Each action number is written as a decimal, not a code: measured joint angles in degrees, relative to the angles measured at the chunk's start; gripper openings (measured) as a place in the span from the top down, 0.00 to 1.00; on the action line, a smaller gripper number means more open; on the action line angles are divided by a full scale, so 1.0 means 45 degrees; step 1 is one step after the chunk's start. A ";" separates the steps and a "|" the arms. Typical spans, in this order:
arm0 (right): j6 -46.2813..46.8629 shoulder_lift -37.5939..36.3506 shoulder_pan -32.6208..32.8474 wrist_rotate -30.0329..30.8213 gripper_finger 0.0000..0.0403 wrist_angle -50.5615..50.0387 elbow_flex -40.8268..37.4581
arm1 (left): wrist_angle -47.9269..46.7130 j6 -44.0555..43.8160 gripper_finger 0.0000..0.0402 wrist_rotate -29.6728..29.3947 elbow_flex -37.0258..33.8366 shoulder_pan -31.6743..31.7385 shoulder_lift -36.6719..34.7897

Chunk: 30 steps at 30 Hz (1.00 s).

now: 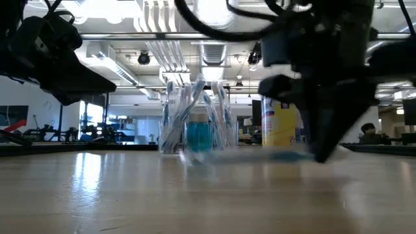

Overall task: Pick & Place toothbrushing station
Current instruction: Put the blue toothbrush into the transparent organizer

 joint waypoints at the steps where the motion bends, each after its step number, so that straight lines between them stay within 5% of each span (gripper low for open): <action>1: -0.0009 -0.0171 -0.0008 0.0275 0.96 -0.0017 0.0000 | -0.0006 -0.0162 0.95 0.0011 0.0003 0.0000 0.0000; 9: -0.0546 -0.1191 0.0091 0.3388 0.96 -0.1664 0.0683 | 0.1049 -0.1286 0.95 0.0415 0.0190 0.0004 0.0005; 19: -0.3800 -0.1256 0.0392 0.6768 0.97 -0.2513 0.3315 | 0.0423 0.0279 0.95 0.2169 0.2943 0.0030 0.1547; 23: -0.5173 -0.1237 0.0521 0.8417 0.97 -0.2524 0.3791 | -0.1024 0.0308 0.87 0.2317 0.4310 0.0111 0.2051; 30: -0.6287 -0.1149 0.0521 0.9094 0.97 -0.2484 0.3827 | -0.5357 -0.0369 0.64 0.2421 0.6801 0.0537 0.2663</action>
